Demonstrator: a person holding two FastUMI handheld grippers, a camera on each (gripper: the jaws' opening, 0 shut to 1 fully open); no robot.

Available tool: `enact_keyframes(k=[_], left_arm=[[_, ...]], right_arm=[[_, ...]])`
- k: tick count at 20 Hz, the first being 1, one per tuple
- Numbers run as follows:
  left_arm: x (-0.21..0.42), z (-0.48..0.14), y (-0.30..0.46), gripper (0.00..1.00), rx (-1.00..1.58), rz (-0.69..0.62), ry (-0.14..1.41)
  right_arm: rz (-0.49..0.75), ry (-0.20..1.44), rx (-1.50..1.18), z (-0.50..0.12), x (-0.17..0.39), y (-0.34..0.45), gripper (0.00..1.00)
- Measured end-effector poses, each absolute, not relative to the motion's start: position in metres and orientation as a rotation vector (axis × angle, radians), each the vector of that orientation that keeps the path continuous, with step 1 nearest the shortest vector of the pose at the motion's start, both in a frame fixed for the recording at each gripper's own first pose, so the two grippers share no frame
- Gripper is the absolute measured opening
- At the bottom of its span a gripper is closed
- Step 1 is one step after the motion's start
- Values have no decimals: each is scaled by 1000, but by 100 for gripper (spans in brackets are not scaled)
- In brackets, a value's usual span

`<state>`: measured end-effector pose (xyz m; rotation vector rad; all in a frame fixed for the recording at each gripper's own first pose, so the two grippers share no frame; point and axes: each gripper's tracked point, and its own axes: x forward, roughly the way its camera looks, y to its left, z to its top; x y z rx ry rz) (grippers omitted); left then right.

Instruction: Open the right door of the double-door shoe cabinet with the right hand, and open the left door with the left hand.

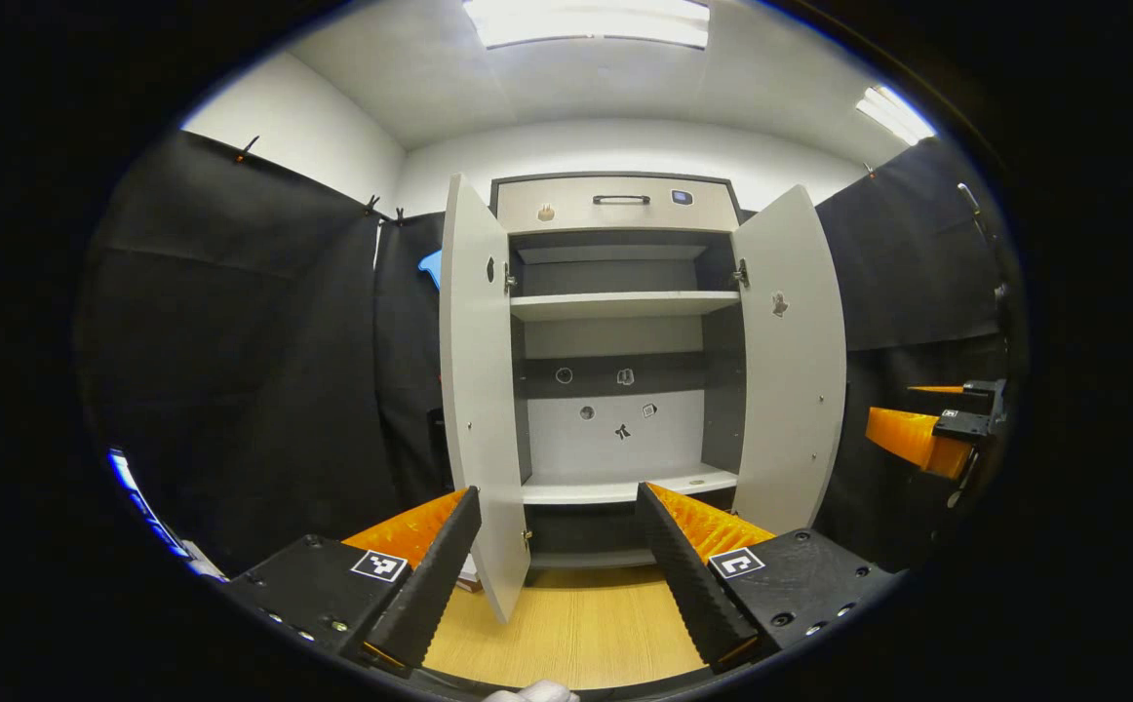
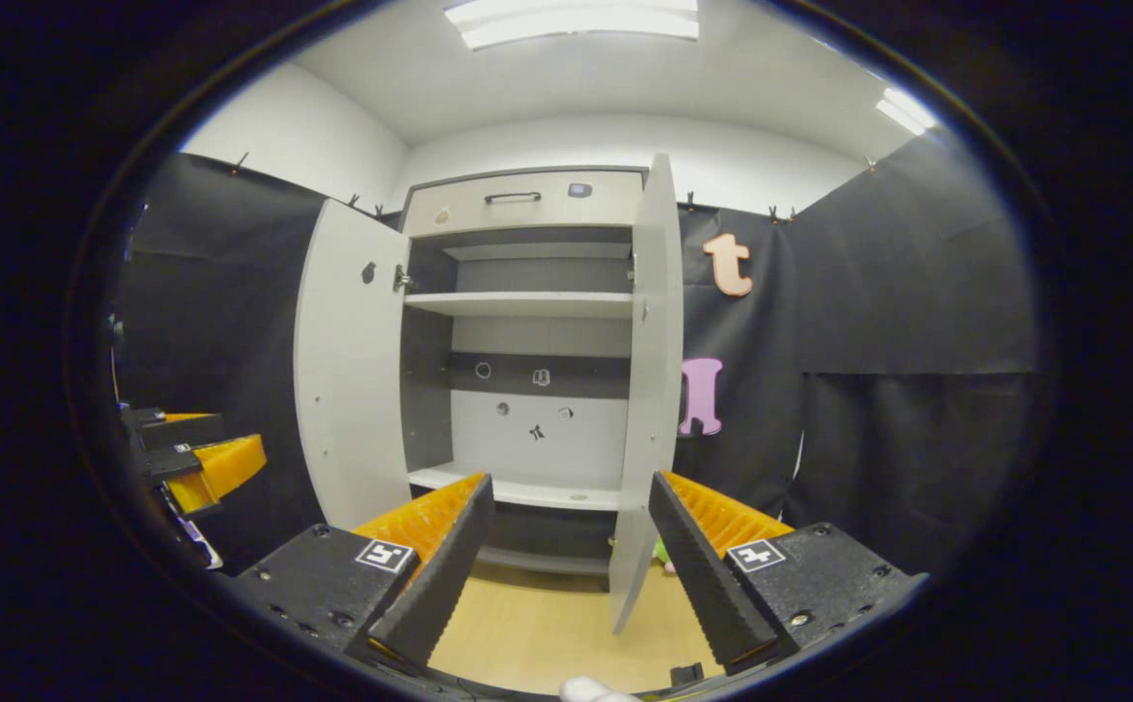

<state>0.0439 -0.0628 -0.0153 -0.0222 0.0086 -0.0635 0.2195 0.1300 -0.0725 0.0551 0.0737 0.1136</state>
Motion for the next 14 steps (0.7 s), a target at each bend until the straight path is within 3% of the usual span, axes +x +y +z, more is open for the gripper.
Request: enact_keyframes(k=[14], left_arm=[[47, -17, -66, 96, -24, -77, 20]], right_arm=[[109, 57, 51, -69, 224, 130, 100]])
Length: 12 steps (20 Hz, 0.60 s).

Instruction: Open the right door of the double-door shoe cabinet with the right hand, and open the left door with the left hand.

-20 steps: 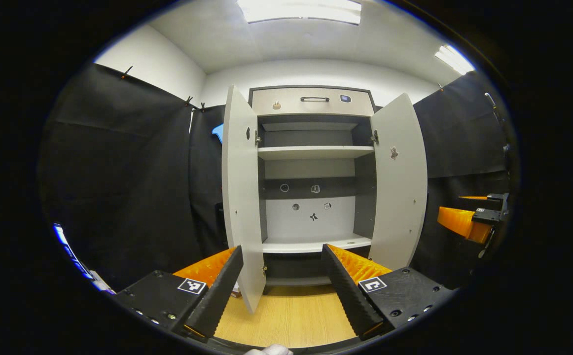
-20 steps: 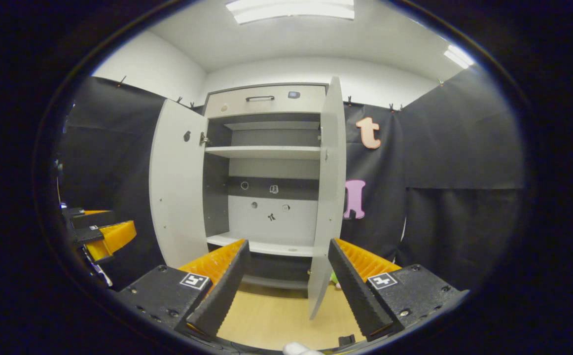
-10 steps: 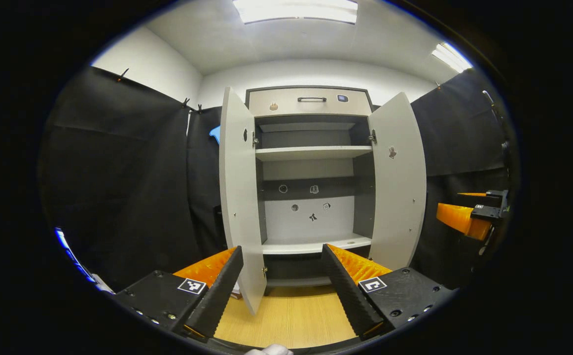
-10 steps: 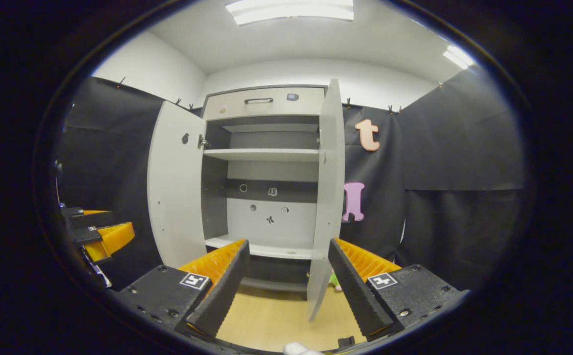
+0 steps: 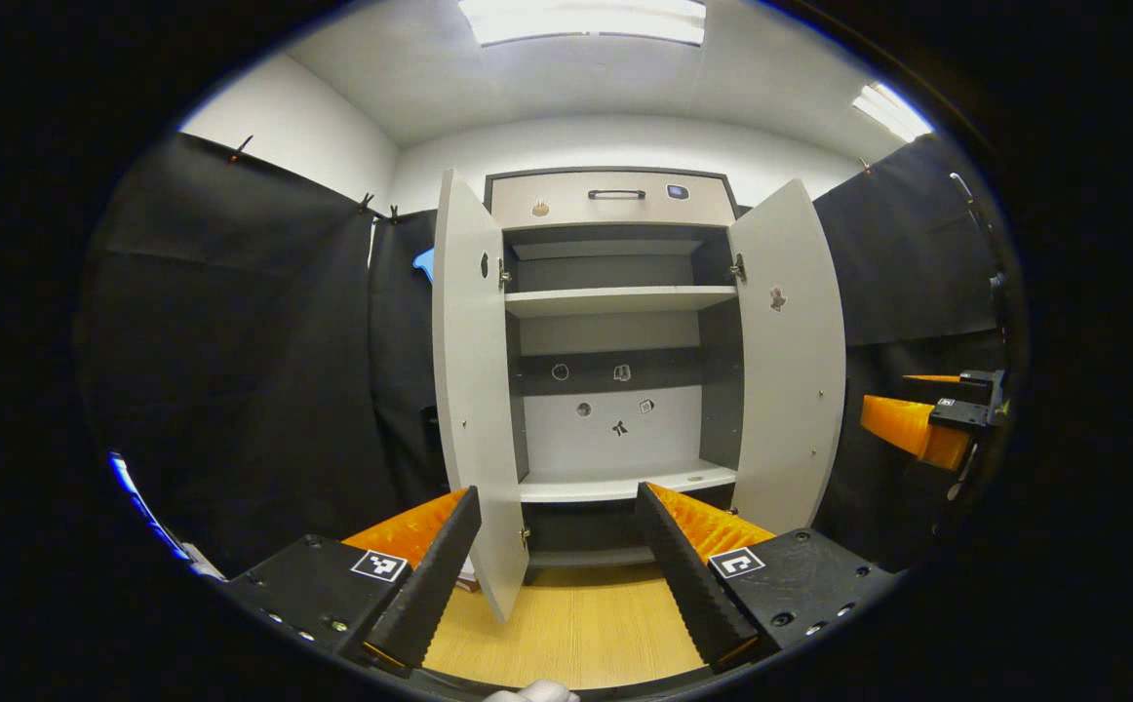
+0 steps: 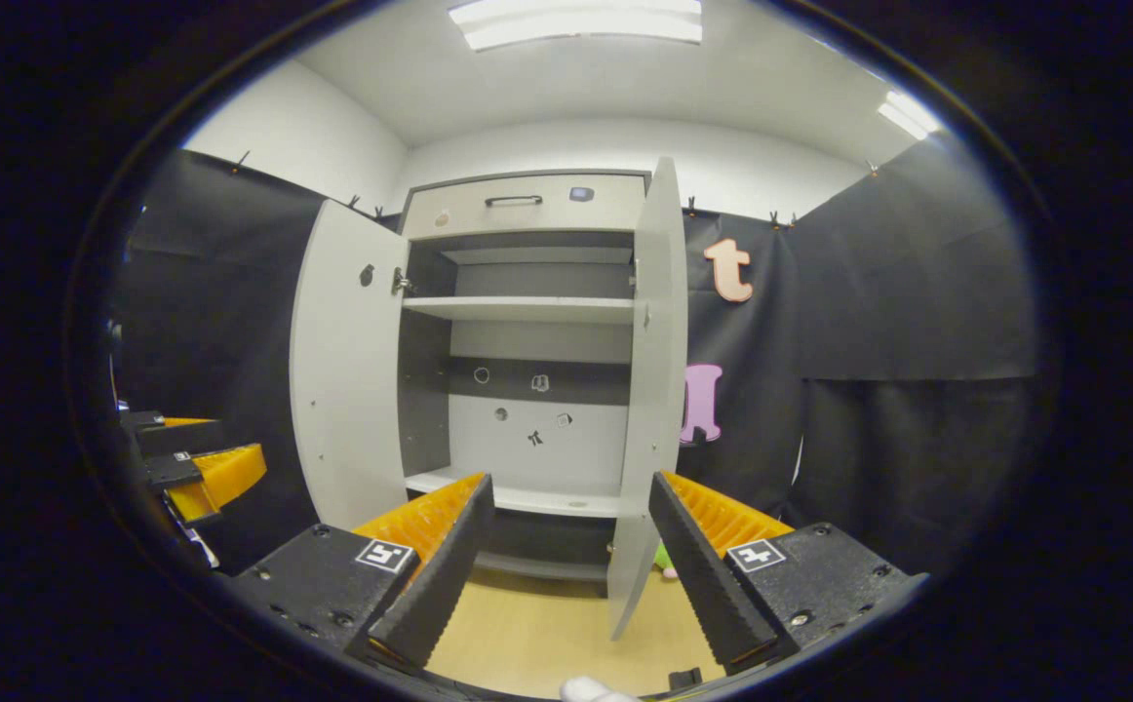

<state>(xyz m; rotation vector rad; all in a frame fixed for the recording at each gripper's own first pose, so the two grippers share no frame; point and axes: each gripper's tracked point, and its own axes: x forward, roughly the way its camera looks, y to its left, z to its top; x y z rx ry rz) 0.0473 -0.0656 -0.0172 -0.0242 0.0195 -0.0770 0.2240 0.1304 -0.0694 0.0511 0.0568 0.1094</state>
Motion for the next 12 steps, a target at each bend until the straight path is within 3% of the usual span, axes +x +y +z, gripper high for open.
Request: enact_keyframes(k=[12], left_arm=[[49, -18, -72, 96, -13, -96, 24]], right_arm=[[98, 54, 46, -69, 223, 125, 100]])
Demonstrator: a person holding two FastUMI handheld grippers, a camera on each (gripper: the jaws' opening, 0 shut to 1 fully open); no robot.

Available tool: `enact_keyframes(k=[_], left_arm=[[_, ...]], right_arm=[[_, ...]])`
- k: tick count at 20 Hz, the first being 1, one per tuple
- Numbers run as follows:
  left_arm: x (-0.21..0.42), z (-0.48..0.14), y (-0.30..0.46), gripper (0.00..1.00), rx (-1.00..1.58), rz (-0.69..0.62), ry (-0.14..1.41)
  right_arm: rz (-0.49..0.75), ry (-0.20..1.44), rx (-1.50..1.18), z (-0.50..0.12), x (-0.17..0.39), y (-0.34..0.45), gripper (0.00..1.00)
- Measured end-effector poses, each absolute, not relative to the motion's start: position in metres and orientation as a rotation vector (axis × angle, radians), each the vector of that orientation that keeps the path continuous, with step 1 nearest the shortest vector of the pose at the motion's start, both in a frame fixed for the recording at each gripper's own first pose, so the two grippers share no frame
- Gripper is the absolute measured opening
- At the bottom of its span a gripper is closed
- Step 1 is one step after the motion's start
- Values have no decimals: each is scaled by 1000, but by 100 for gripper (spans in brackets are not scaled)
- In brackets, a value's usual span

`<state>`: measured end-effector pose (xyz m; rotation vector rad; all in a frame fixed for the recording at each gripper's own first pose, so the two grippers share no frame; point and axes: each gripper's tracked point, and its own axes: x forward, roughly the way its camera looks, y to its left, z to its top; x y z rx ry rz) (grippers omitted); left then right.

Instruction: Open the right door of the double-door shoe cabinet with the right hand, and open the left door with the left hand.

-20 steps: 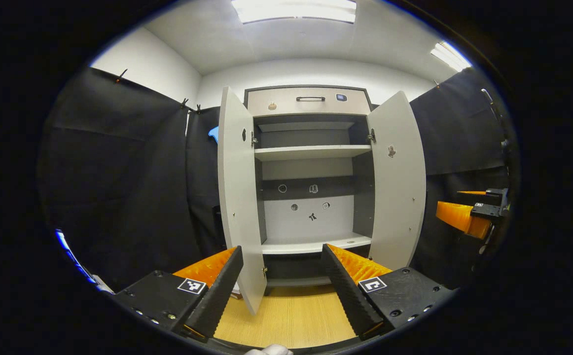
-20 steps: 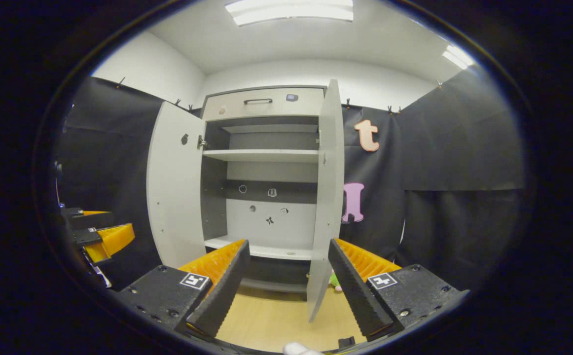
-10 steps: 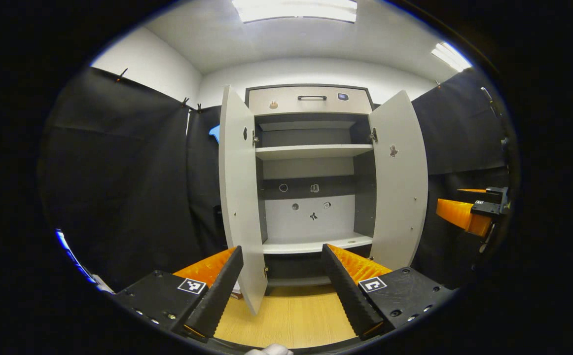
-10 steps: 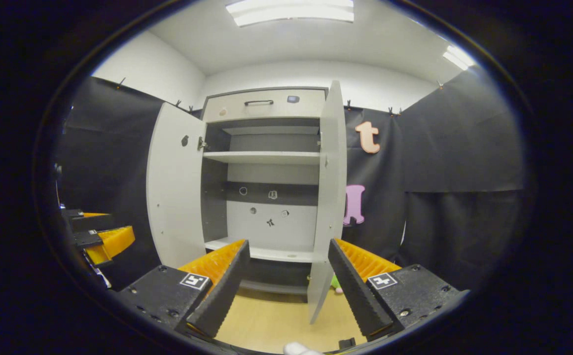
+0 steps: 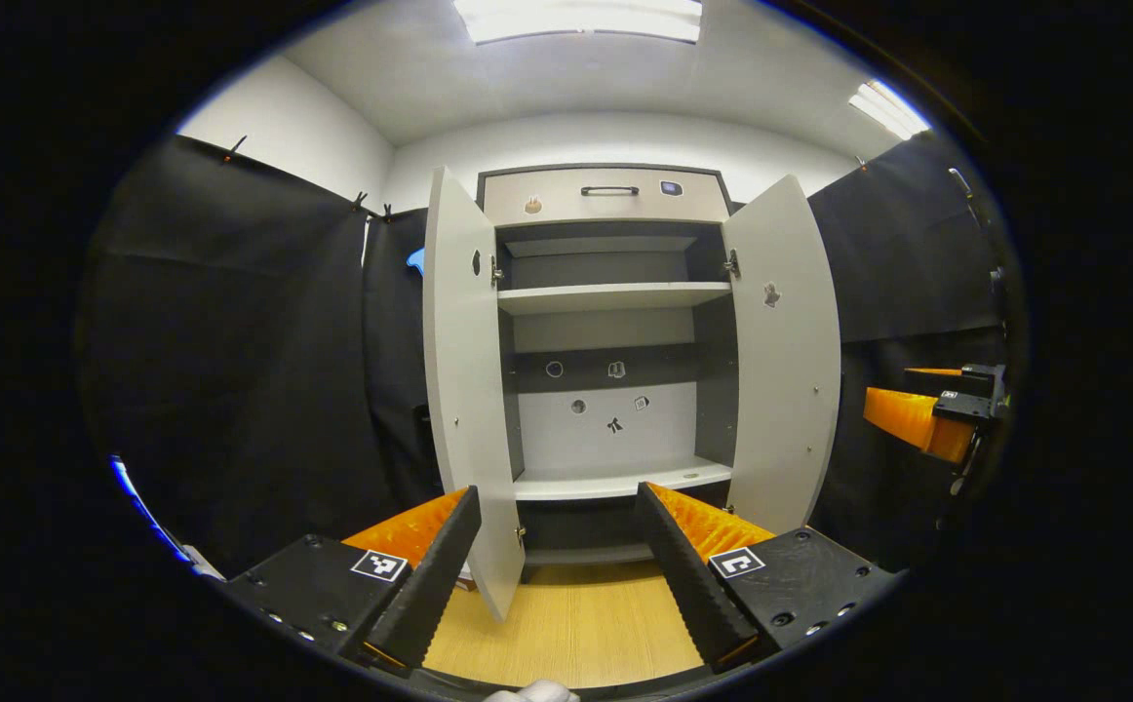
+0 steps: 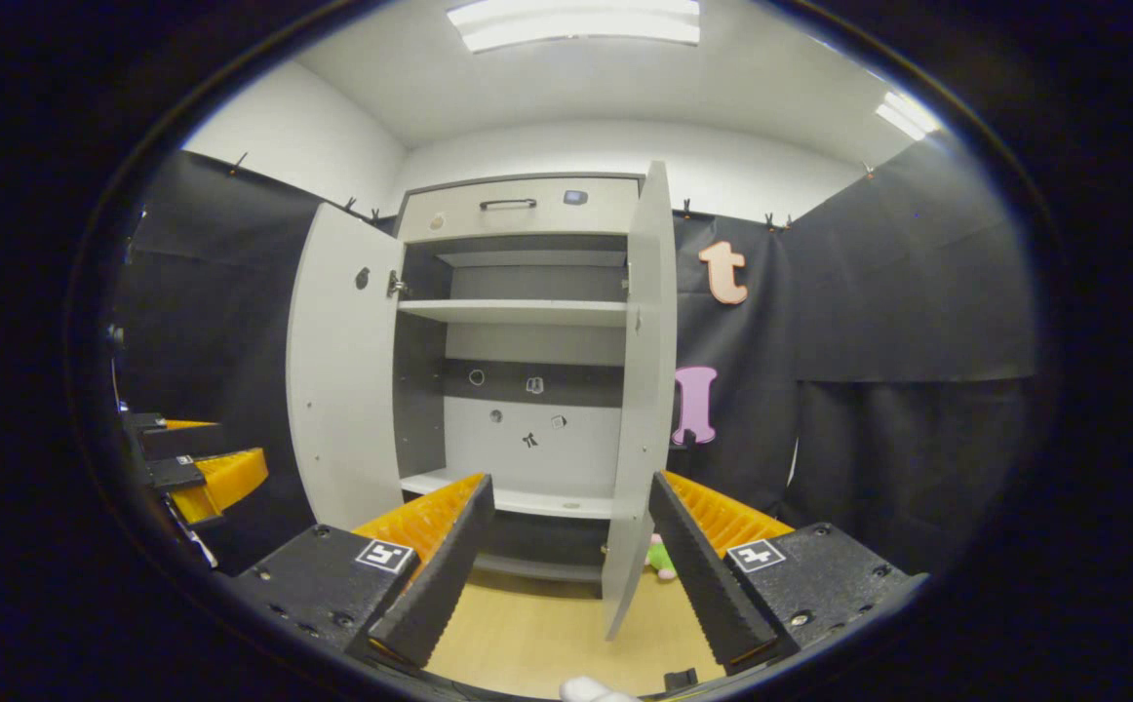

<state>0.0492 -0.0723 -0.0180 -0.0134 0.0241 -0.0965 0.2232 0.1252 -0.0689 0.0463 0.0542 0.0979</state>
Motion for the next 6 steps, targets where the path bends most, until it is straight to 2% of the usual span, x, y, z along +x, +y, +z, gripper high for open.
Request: enact_keyframes(k=[6], left_arm=[[50, -19, -76, 96, -5, -105, 30]], right_arm=[[98, 59, 47, -70, 223, 125, 100]])
